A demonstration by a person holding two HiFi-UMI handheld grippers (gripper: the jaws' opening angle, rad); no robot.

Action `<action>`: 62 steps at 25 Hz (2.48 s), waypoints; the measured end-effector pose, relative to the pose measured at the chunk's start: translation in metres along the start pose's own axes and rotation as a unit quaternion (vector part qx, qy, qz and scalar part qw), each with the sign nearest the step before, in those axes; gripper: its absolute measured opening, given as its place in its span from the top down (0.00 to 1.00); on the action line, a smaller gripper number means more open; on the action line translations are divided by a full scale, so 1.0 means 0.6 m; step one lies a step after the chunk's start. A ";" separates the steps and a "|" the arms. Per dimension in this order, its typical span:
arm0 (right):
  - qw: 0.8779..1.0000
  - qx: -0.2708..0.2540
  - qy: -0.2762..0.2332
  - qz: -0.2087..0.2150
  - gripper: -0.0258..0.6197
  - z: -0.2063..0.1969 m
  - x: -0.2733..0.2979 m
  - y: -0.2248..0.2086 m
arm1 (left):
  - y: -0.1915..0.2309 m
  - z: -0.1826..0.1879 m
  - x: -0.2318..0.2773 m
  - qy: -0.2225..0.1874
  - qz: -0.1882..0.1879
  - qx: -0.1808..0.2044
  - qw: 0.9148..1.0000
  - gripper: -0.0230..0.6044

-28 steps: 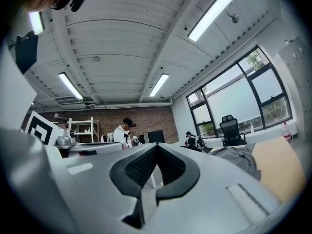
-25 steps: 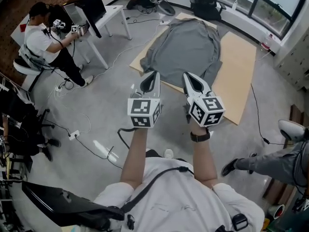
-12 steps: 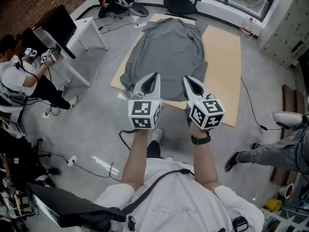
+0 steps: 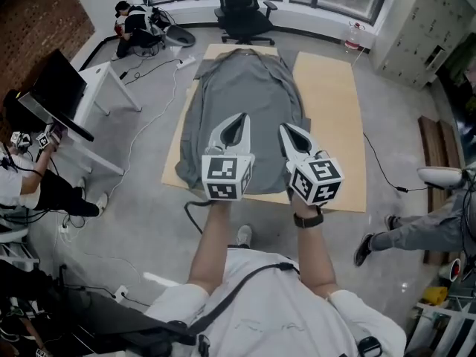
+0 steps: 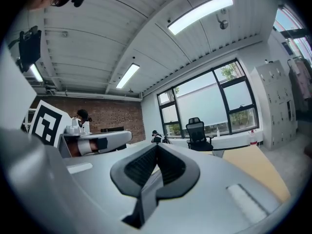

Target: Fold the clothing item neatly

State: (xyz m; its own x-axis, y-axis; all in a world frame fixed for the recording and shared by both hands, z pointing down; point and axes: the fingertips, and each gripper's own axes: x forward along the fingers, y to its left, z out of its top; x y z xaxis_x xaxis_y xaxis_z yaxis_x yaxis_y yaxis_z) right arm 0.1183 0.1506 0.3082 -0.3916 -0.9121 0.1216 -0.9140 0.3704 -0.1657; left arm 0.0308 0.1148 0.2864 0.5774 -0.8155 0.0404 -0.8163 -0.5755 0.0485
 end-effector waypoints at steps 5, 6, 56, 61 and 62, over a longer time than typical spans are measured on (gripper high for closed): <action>1.000 -0.004 0.004 -0.021 0.96 0.003 0.068 0.000 | 0.063 -0.004 0.039 0.007 -0.015 0.000 1.000 0.96; 1.000 -0.009 0.007 -0.023 0.96 0.003 0.078 0.001 | 0.075 -0.006 0.044 0.008 -0.014 -0.001 1.000 0.96; 0.974 0.098 0.195 0.065 0.96 -0.286 0.612 -0.147 | 0.628 -0.417 0.458 0.242 0.102 -0.087 0.961 0.96; 0.975 0.082 0.198 0.066 0.96 -0.286 0.663 -0.139 | 0.716 -0.480 0.547 0.277 0.068 -0.075 0.955 0.96; 0.975 0.079 0.199 0.067 0.96 -0.287 0.675 -0.140 | 0.729 -0.497 0.564 0.287 0.063 -0.074 0.953 0.96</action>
State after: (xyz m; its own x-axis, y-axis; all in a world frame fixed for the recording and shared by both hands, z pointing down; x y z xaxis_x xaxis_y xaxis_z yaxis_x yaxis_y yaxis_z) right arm 0.0182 -0.2196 0.5400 -0.5460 -0.7050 0.4526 -0.8358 0.4218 -0.3514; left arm -0.1260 -0.3947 0.6187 0.4232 -0.6853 0.5926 -0.8930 -0.4260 0.1451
